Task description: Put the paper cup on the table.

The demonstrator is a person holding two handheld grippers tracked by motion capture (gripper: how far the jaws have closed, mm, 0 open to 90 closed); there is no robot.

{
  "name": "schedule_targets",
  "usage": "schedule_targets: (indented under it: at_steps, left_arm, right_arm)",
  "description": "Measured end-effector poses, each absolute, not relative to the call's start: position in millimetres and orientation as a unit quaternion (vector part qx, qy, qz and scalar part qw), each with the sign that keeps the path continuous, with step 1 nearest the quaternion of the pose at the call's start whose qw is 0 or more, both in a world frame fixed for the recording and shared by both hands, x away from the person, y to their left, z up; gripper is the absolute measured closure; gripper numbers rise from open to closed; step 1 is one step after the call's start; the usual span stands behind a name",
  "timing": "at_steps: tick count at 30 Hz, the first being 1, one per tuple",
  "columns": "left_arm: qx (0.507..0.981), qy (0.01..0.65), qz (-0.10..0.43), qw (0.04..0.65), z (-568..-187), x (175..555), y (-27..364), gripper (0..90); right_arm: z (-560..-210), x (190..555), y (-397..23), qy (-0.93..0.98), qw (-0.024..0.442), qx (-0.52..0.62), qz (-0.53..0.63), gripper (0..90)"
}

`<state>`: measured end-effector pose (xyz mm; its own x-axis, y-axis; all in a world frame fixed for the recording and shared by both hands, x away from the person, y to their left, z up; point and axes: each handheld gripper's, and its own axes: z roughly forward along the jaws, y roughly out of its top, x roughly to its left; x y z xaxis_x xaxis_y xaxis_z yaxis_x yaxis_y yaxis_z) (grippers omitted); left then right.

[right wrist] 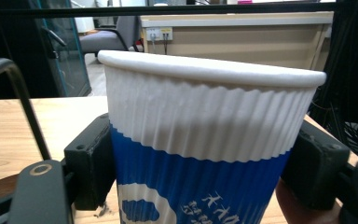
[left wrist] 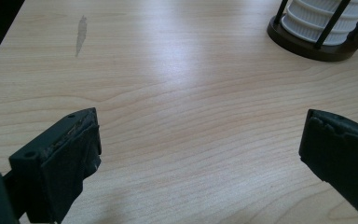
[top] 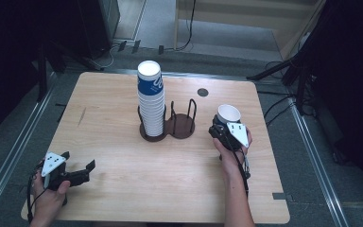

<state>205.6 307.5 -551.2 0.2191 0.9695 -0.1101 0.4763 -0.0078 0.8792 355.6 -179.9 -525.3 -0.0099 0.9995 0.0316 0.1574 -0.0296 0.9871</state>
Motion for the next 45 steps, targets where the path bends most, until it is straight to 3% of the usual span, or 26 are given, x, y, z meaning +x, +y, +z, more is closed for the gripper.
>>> schedule_targets:
  at_steps: [19,45]
  left_arm:
    - [0.650,0.555,0.285,0.433,-551.2,205.7,308.0,0.0]
    - [0.652,0.555,0.282,0.434,-551.2,206.5,308.1,0.0]
  right_arm:
    - [-537.0,382.2,-179.4,0.555,0.475,0.543,0.414,21.5]
    - [-543.9,391.3,-182.2,0.571,0.439,0.560,0.409,19.5]
